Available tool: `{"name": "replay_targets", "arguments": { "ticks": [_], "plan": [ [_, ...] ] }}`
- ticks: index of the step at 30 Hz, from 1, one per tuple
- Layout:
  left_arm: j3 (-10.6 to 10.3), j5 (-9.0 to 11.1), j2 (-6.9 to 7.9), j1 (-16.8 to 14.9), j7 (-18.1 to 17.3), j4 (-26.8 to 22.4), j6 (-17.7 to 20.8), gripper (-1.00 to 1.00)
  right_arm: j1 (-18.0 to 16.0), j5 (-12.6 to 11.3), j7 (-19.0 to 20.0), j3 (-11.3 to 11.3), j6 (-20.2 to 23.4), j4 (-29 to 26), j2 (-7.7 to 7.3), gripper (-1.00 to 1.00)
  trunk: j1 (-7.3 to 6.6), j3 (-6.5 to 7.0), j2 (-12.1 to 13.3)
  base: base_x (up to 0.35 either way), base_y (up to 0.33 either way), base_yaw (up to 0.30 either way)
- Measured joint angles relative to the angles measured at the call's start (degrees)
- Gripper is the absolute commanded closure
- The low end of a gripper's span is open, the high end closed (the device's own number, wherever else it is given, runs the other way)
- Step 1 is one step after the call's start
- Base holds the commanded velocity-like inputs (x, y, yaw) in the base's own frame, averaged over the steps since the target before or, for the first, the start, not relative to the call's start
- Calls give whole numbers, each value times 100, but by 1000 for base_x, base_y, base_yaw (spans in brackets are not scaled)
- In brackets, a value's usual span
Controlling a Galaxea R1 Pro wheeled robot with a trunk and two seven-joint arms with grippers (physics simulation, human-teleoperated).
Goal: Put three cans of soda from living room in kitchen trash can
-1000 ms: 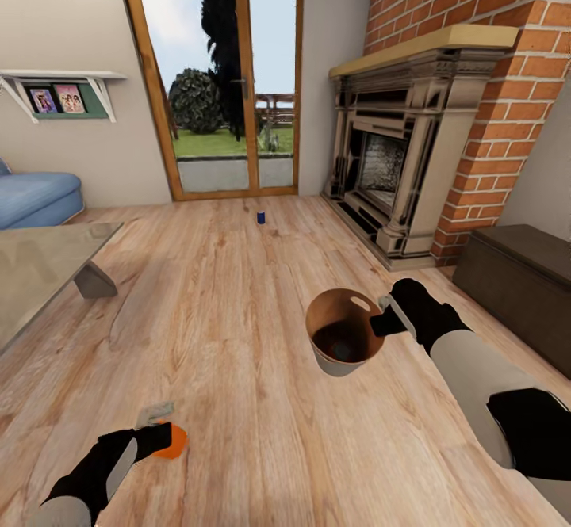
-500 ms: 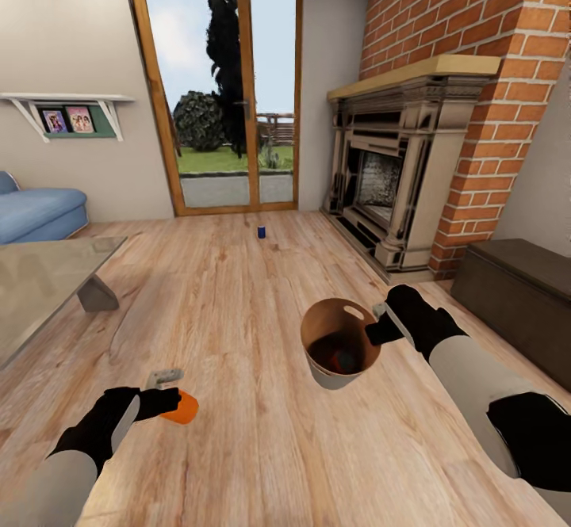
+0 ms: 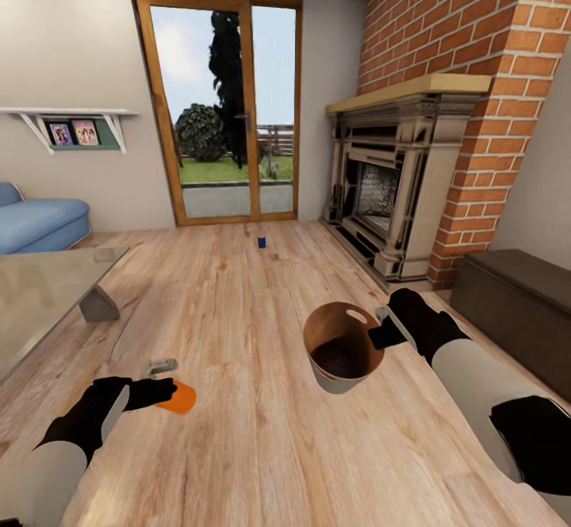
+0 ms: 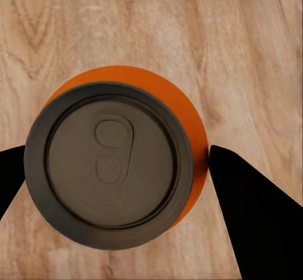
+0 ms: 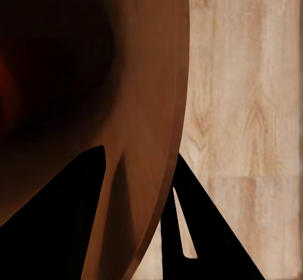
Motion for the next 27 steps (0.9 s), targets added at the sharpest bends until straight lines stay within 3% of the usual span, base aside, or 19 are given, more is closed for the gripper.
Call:
{"name": "replay_targets", "arguments": {
  "ticks": [8,22,27],
  "plan": [
    [-18,-59,92,-104,-737,-405,379,100,51,-16,17,121,2,7,1,100,-176,143,321,0,0,0],
    [-31,-73,394,-120,-1618,-1129,781,100,170,7,361,170,-3,8,-4,100,-483,395,882,0,0,0],
    [-32,-77,505,-118,-2116,-1347,936,100,173,-22,396,364,1,11,4,100,-593,484,1083,0,0,0]
  ]
}}
